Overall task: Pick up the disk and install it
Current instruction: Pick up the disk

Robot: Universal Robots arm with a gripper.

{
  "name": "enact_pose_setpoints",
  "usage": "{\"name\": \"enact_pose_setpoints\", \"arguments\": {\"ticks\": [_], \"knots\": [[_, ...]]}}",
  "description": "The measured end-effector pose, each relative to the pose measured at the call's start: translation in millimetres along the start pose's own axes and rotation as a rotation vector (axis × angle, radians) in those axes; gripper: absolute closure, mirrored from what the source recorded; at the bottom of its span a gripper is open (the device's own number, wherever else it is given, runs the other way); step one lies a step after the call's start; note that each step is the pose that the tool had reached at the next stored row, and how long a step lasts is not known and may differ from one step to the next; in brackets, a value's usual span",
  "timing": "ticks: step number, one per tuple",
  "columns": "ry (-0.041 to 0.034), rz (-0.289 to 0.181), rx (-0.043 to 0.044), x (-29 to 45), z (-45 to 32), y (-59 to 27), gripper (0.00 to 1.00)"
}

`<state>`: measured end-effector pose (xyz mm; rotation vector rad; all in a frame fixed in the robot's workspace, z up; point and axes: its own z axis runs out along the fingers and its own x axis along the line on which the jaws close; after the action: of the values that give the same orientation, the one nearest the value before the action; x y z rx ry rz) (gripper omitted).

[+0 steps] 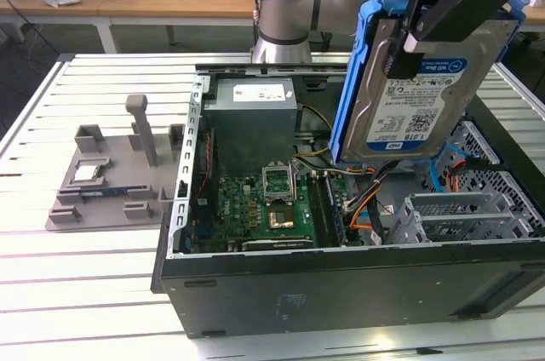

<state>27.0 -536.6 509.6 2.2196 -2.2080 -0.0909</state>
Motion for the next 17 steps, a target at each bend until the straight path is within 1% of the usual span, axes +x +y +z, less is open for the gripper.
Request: {"name": "enact_pose_setpoints", "arguments": {"ticks": [6,17], "knots": [[0.0001,0.007,0.0002,0.0,0.0,-1.8,0.63],[0.0005,0.007,0.0002,0.1,-0.4,-20.1,0.63]]}}
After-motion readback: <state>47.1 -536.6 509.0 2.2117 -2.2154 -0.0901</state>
